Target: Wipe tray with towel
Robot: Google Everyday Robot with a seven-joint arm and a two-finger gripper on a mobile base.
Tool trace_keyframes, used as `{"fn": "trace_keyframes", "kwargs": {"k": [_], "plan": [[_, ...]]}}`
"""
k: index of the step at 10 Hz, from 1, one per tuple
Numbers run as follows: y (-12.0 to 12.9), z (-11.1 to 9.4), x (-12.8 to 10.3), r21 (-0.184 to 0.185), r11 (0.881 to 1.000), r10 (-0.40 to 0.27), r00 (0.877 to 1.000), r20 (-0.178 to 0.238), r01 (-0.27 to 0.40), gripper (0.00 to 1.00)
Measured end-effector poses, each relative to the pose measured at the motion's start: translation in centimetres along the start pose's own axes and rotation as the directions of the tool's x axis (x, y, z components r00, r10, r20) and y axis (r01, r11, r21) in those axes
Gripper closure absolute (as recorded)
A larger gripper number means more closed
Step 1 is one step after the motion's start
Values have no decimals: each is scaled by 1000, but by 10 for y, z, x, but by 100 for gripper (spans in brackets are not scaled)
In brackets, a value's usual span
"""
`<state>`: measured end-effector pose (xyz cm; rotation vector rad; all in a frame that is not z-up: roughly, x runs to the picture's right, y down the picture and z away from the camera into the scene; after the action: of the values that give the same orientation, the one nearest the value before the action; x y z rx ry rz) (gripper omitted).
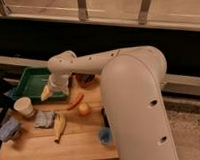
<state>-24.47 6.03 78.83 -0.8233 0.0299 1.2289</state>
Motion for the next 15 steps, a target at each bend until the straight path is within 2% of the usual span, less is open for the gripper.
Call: {"fn": "trace_keyframes", "kwargs": {"k": [1, 4, 7, 10, 12, 13, 15], "plan": [[11, 11, 8, -21, 1000, -8, 1000, -11, 8, 20], [25, 38, 15, -88, 996, -20, 999, -35, 16, 20], [34, 83, 11, -146, 989, -25, 996, -87, 12, 20], [33, 110, 18, -169, 985, -7, 990, -142, -17, 20], [32, 116, 25, -175, 984, 5, 987, -162, -34, 20], [30, 118, 30, -176, 984, 11, 986, -168, -41, 24], [29, 119, 36, -157, 987, 16, 985, -169, -43, 42]]}}
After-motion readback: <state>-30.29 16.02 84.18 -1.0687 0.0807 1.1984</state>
